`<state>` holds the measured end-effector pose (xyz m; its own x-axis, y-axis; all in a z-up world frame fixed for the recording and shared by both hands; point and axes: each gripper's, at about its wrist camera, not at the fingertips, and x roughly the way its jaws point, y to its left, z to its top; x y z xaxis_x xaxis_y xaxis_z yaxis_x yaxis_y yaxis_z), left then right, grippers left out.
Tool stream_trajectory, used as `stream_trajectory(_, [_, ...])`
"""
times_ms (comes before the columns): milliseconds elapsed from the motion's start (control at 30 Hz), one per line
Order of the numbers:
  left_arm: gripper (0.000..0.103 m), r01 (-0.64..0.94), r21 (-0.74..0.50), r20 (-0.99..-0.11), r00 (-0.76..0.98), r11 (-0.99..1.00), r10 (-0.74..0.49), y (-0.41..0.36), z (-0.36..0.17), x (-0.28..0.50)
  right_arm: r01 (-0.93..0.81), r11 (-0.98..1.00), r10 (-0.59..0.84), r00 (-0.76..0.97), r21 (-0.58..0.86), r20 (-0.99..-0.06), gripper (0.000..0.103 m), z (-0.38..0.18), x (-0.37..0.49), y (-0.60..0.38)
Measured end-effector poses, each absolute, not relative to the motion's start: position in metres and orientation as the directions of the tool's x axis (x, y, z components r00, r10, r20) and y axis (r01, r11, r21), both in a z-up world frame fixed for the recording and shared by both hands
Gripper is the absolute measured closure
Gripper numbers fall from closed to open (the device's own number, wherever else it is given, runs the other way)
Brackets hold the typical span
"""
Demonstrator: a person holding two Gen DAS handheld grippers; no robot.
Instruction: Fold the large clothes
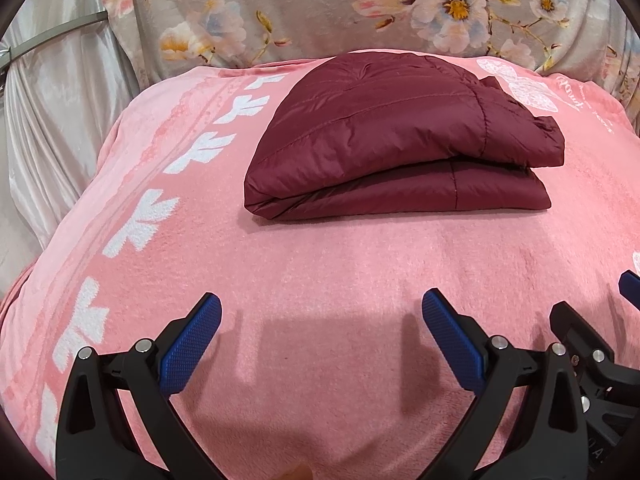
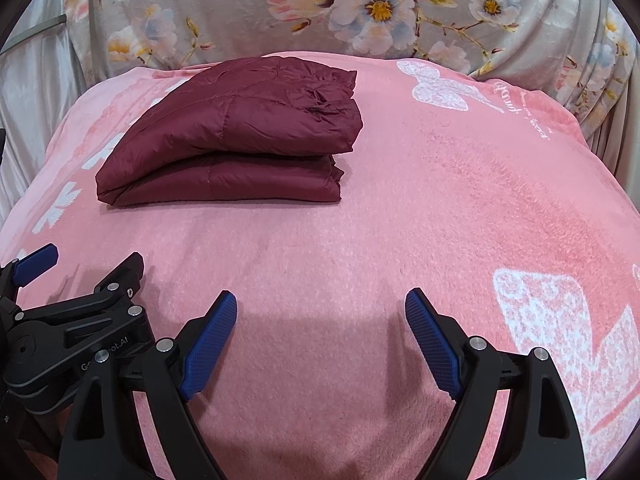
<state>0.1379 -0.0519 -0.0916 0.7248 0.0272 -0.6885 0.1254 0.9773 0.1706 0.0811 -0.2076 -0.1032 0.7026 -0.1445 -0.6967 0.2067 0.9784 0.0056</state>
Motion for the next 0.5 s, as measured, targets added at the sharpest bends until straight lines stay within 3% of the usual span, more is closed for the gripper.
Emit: stream_trajectory(500, [0.005, 0.125, 0.168, -0.688, 0.725, 0.978, 0.025, -0.0522, -0.0909, 0.1367, 0.208, 0.978, -0.147, 0.705, 0.005, -0.694, 0.019, -0.1021, 0.0807, -0.2076])
